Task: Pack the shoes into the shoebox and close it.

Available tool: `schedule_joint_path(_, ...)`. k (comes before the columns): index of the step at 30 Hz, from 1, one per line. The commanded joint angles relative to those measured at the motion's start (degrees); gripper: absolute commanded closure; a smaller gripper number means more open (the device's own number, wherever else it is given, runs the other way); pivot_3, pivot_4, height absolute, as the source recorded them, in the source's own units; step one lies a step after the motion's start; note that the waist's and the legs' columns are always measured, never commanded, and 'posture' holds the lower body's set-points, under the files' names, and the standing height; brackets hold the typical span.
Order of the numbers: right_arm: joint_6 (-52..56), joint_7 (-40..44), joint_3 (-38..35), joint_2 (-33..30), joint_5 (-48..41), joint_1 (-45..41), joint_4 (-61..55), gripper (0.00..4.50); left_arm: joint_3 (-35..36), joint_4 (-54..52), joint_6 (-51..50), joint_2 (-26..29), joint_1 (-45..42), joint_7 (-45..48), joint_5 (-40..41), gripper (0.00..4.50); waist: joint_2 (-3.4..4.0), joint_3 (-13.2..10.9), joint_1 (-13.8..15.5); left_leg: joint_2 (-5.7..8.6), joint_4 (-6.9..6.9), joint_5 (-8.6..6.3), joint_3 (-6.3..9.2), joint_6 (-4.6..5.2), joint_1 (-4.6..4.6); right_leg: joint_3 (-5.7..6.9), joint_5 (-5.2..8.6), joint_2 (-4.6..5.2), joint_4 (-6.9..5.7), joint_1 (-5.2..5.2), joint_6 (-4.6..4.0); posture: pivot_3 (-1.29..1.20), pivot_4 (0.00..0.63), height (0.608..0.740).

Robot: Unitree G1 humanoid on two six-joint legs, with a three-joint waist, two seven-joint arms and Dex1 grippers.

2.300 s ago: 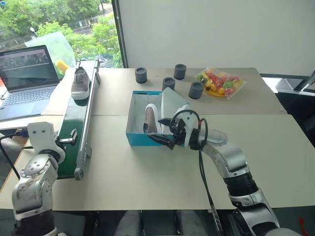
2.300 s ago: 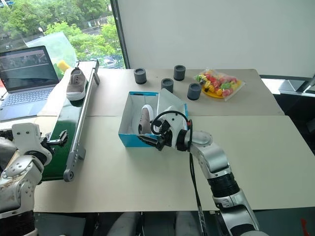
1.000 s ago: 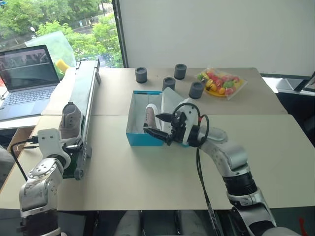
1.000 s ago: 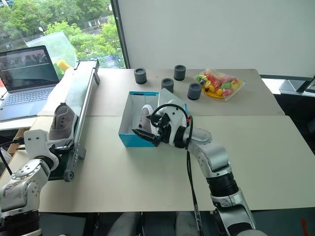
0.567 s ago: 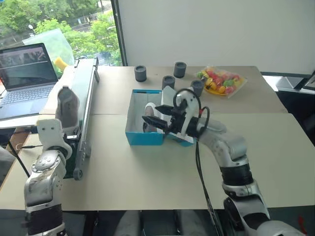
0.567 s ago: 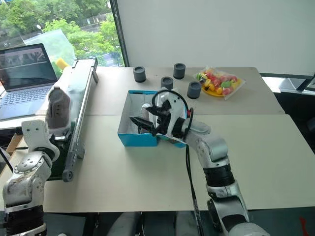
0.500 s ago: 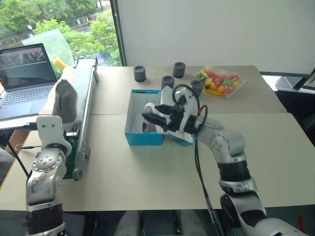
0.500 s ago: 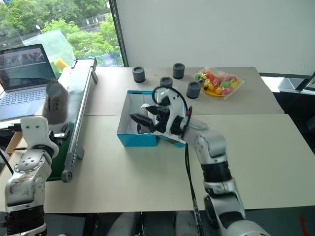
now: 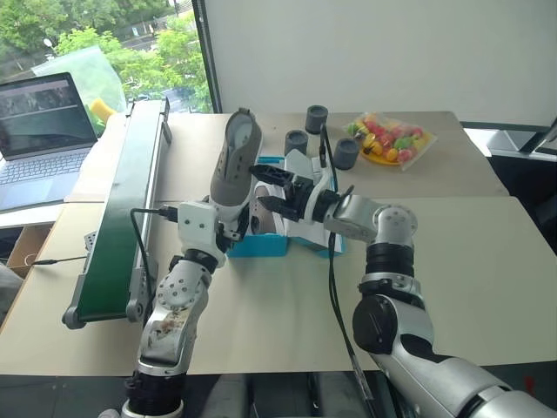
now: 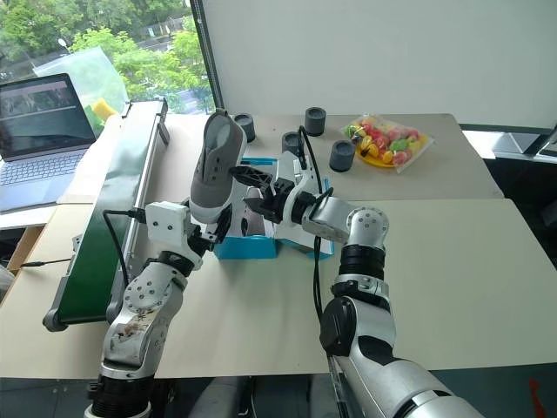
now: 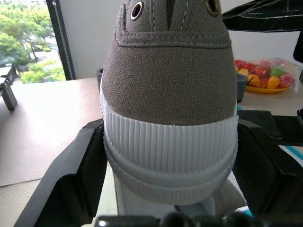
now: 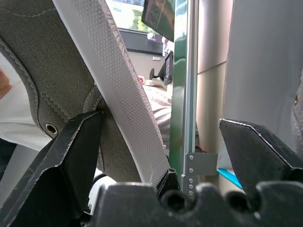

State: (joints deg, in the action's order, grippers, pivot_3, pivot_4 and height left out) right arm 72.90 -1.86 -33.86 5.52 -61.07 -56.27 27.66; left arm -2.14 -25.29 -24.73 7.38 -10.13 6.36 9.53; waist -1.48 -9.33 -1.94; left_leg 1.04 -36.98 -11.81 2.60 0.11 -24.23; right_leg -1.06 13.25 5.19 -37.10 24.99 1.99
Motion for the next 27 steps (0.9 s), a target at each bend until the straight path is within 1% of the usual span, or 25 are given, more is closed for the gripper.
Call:
schedule_joint_path(1,-1.8,0.6,4.4,4.2,0.1,-0.4,-4.1,0.00,-1.8,-3.9,-2.4,-1.6,-3.6,2.0,3.6,1.16,0.00,0.0,-0.2,0.00,-0.01,0.00,0.00,0.01,-0.01,0.00,0.00,0.00,0.00,-0.01,0.00,0.00,0.150,0.736)
schedule_joint_path(6,-4.4,1.1,6.4,4.4,0.8,0.6,-6.5,0.00,-1.3,-3.6,-3.7,-2.0,-5.1,2.4,4.2,1.16,0.00,0.0,-0.6,0.00,0.00,0.01,0.02,0.01,0.00,0.06,0.00,-0.03,-0.02,-0.06,0.01,0.00,0.150,0.736)
schedule_joint_path(8,-5.1,1.4,7.1,4.3,0.7,1.0,-7.4,0.50,-1.3,-3.7,-4.2,-2.2,-4.9,2.7,4.7,1.16,0.00,0.0,-0.5,0.00,0.00,0.01,0.02,0.01,0.00,0.06,-0.01,-0.02,-0.02,-0.06,0.01,0.00,0.150,0.736)
schedule_joint_path(12,-5.6,1.4,7.6,4.1,-0.1,1.3,-8.3,1.68,-1.8,-4.3,-4.8,-2.1,-4.5,2.9,4.9,1.16,0.00,0.0,-0.5,0.00,-0.01,0.01,0.03,0.01,0.02,0.06,0.00,-0.02,-0.02,-0.08,0.01,0.00,0.150,0.736)
schedule_joint_path(14,-5.8,1.3,7.6,4.2,-0.6,1.4,-8.6,2.52,-1.8,-4.4,-5.0,-2.1,-4.5,3.0,5.0,1.16,0.00,0.0,-0.5,0.00,-0.01,0.01,0.03,0.01,0.03,0.06,0.00,-0.03,-0.02,-0.08,0.01,0.00,0.150,0.736)
schedule_joint_path(17,-5.8,1.1,7.4,4.3,-1.3,1.5,-8.6,3.36,-1.5,-4.5,-5.3,-2.1,-4.6,3.1,5.2,1.16,0.00,0.0,-0.5,0.00,-0.01,0.01,0.03,0.01,0.03,0.06,0.00,-0.03,-0.02,-0.08,0.01,0.00,0.150,0.736)
schedule_joint_path(18,-5.7,1.0,7.3,4.4,-1.6,1.5,-8.6,3.79,-1.4,-4.5,-5.3,-2.0,-4.6,3.1,5.3,1.16,0.00,0.0,-0.5,0.00,-0.01,0.01,0.03,0.01,0.03,0.06,-0.01,-0.03,-0.02,-0.08,0.01,0.00,0.150,0.736)
schedule_joint_path(19,-5.7,1.1,7.3,4.4,-1.8,1.5,-8.6,4.00,-1.3,-4.5,-5.3,-2.0,-4.6,3.1,5.4,1.16,0.00,0.0,-0.5,0.00,-0.01,0.01,0.03,0.01,0.03,0.06,-0.01,-0.02,-0.02,-0.08,0.01,0.00,0.150,0.736)
schedule_joint_path(22,-5.6,0.7,6.6,4.8,-2.8,1.3,-8.4,4.17,-1.3,-4.5,-5.4,-1.9,-4.6,3.1,5.6,1.16,0.00,0.0,-0.5,0.00,-0.01,0.01,0.03,0.01,0.03,0.06,0.00,-0.03,-0.02,-0.08,0.01,0.00,0.150,0.736)
schedule_joint_path(27,-5.5,-0.3,6.2,4.9,-4.7,1.0,-7.8,4.25,-1.2,-4.9,-6.2,-1.6,-4.7,3.1,6.0,1.16,0.00,0.0,-0.5,0.00,-0.01,0.01,0.03,0.01,0.03,0.05,0.00,-0.03,-0.02,-0.09,0.01,0.00,0.150,0.736)
